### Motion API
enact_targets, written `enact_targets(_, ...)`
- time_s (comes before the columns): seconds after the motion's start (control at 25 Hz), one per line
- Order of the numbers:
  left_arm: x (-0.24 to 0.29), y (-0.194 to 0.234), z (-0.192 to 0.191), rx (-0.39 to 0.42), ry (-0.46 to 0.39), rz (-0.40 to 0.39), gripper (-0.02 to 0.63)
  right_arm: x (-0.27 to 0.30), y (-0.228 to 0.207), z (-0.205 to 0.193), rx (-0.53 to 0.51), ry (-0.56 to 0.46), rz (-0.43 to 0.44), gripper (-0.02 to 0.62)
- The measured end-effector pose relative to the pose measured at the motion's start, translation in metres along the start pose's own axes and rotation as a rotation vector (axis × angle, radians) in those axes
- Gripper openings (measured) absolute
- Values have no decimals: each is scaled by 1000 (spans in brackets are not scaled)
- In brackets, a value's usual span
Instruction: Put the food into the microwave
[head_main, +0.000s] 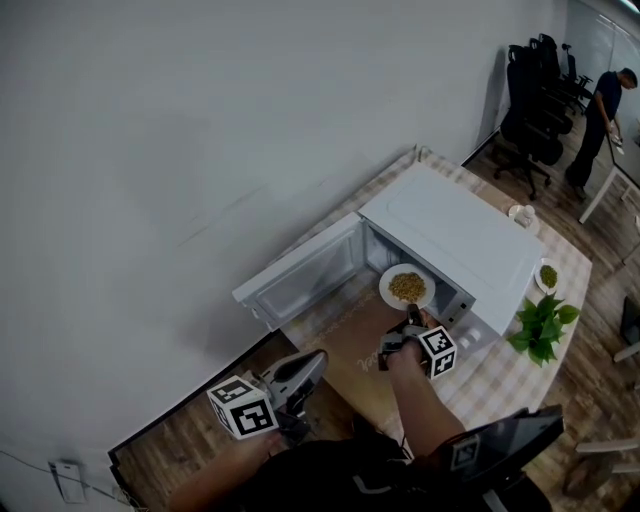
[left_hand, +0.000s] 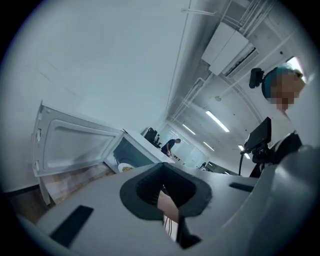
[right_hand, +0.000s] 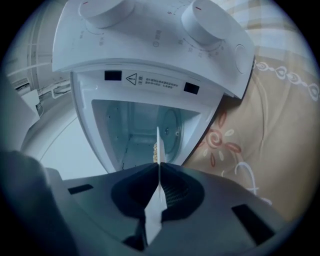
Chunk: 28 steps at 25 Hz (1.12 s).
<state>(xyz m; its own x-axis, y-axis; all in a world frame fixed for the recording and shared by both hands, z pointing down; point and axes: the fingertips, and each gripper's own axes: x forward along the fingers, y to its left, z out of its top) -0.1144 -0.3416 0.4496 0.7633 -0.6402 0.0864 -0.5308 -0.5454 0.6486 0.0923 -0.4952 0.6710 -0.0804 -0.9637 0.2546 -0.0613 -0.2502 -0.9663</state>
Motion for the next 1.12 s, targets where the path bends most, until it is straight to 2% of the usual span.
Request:
enact_targets(0.12, 2, -3, 0, 1, 6, -9, 8, 8, -8, 3, 18, -33, -16, 16)
enact_targets(0.84, -5, 12, 12, 16, -29, 55, 8, 51, -28, 16, 116, -200, -60, 14)
enact_targets(1.12, -5, 13, 12, 6, -25, 47, 8, 64, -35, 23, 92, -235, -112, 15)
